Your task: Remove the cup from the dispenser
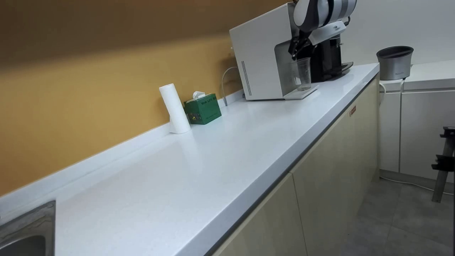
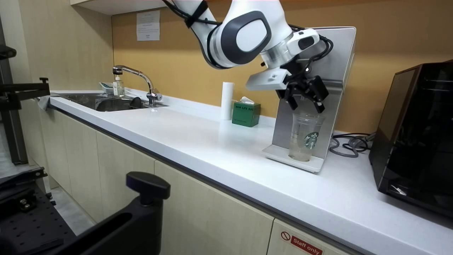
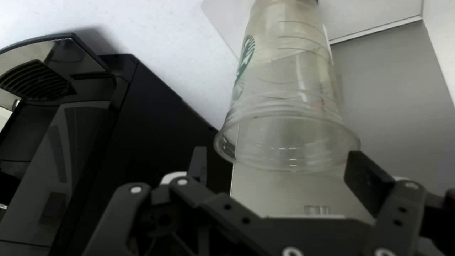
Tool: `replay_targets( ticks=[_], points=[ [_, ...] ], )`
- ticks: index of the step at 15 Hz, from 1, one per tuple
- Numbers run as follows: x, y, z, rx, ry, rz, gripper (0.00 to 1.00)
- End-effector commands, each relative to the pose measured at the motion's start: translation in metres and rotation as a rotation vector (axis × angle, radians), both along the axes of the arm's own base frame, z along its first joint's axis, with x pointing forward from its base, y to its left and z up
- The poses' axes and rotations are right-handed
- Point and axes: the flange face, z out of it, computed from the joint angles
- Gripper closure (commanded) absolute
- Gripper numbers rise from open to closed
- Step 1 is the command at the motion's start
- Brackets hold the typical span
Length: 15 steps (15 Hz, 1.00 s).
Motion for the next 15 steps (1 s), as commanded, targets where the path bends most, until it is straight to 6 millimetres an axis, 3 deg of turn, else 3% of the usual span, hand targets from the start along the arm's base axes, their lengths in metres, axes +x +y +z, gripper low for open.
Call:
replay_targets(
  ticks=[1, 6, 15],
  points=[
    [0.001, -0.013, 0.011, -0.003, -0.033, -0.046, 0.00],
    [-0.006, -0.032, 0.010, -0.001, -0.037, -0.094, 0.00],
    [0.000, -0.043, -0.004, 0.002, -0.010, -0.116, 0.00]
  ],
)
